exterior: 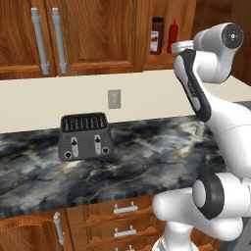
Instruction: Collect the paprika, ketchup, and shaker from the cabinet and place them next to the stove.
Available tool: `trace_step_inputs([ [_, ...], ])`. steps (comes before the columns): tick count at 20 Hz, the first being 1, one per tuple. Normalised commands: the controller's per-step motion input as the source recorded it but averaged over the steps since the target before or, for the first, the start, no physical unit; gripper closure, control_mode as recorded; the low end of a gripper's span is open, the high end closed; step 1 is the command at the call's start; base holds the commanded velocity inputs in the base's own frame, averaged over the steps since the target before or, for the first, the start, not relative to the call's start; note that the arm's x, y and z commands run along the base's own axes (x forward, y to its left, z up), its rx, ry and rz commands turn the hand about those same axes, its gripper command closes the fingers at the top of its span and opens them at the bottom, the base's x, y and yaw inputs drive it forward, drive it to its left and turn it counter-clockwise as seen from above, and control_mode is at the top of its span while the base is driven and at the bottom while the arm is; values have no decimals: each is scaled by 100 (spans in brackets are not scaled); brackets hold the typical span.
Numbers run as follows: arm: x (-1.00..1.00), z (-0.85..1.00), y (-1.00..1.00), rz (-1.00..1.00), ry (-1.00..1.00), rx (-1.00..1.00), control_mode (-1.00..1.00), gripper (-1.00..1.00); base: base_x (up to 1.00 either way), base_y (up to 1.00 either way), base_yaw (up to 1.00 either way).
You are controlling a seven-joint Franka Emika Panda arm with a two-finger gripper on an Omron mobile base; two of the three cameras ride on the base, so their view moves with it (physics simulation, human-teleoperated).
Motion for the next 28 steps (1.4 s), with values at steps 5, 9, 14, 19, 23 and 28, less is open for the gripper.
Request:
trace_step_inputs([
  [5,46,6,-11,5,1,6,-100,-100,0,0,0],
  [9,42,6,-3,10,0,7,-100,-100,0,0,0],
  [14,42,9,-8,7,0,6,-100,-100,0,0,0],
  [19,27,3,-7,3,0,1,-100,-100,0,0,0],
  [23,8,0,-19,0,0,0,-100,-100,0,0,0],
  [28,26,3,-3,-6,0,0,-100,-100,0,0,0],
])
